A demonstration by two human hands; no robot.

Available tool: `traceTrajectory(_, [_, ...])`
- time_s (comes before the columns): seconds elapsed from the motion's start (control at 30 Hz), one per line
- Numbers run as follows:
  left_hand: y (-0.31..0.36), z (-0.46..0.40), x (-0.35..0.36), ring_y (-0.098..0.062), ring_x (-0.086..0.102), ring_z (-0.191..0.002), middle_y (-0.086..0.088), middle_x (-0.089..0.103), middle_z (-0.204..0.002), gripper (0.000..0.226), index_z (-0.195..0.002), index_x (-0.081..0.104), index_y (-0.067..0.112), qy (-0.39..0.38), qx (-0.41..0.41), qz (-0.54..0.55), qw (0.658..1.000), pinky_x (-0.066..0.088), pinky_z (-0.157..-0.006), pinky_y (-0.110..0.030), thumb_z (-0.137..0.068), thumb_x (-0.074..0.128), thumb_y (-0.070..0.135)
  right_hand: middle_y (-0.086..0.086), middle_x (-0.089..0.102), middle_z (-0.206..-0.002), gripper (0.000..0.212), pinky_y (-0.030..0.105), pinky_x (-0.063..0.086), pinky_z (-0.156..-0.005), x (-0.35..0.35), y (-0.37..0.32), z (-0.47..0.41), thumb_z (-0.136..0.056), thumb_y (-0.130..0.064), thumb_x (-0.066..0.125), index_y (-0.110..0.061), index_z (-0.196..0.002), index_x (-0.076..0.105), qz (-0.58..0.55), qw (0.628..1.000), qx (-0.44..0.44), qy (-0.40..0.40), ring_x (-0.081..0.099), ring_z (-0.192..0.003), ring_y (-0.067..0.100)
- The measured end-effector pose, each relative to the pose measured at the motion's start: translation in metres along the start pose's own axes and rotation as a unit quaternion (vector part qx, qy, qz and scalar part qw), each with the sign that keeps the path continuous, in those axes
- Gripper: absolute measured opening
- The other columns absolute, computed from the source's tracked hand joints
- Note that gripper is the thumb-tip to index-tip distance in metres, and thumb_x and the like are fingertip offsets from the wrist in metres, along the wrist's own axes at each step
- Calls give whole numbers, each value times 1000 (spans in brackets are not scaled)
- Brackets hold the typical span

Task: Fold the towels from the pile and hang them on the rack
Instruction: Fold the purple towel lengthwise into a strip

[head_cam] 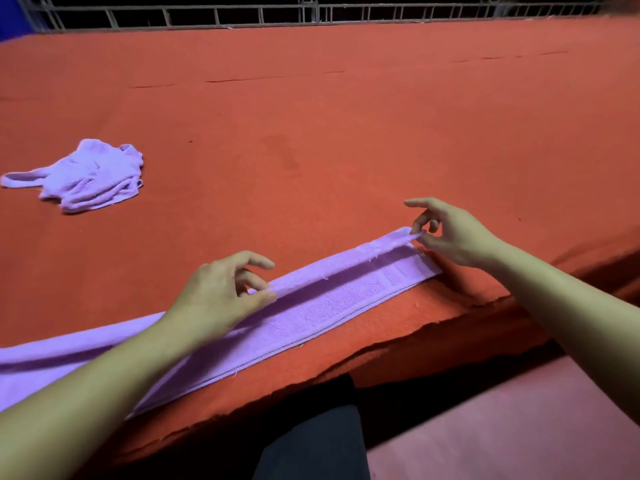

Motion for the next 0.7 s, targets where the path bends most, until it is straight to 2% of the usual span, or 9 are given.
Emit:
traceTrajectory(0.2, [7,19,18,2,61,-63,30,69,-75,28,-98,60,38,-21,11,-41,999,46,-69,-23,-79,79,29,-10,68,-88,67,7,37,-73,0,5,37,-76,8,65,-21,-134,52,3,1000,15,4,50,-75,-2])
traceTrajectory(0.27, [7,21,20,3,63,-67,30,69,-75,28,-98,61,38,-23,11,-43,999,46,-71,-21,-79,79,29,-11,68,-88,65,6,37,-73,2,7,44,-76,8,65,-21,-133,53,13,1000,11,3,51,-76,-2])
traceTrajectory(0.33, [7,24,24,1,65,-68,30,69,-75,26,-95,62,38,-27,8,-41,999,44,-68,-13,-78,79,27,-15,68,-88,62,7,38,-72,3,10,50,-77,6,65,-23,-131,54,29,1000,11,4,51,-78,2])
traceTrajectory(0.4, [6,28,29,0,65,-67,30,69,-76,26,-93,63,39,-32,13,-45,998,43,-66,-10,-77,79,26,-19,67,-89,61,10,38,-72,4,10,55,-77,4,64,-26,-128,55,43,999,10,10,52,-79,6])
traceTrajectory(0.5, [2,35,37,2,61,-70,32,67,-80,26,-94,62,44,-42,32,-82,995,45,-68,-15,-76,78,33,-20,67,-91,58,22,38,-75,9,8,63,-76,2,62,-30,-124,57,75,997,-12,12,53,-82,12])
traceTrajectory(0.6, [3,39,36,4,62,-74,36,66,-81,23,-97,63,43,-32,43,-94,994,43,-69,-12,-79,75,41,-20,70,-90,49,23,38,-75,9,5,68,-81,-4,64,-28,-125,60,80,996,-7,36,52,-84,13])
traceTrajectory(0.7, [3,41,31,4,63,-74,38,65,-76,17,-102,61,43,-23,37,-79,996,46,-75,-19,-87,67,39,-20,68,-85,43,32,43,-77,7,0,68,-86,-13,67,-27,-126,60,102,994,-1,50,54,-86,16])
Point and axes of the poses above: each hand's wrist, its own z-axis away from the middle knuckle, its own x-axis out of the palm, y = z × x, the point moved 3 cm from there along -z, towards the middle knuckle
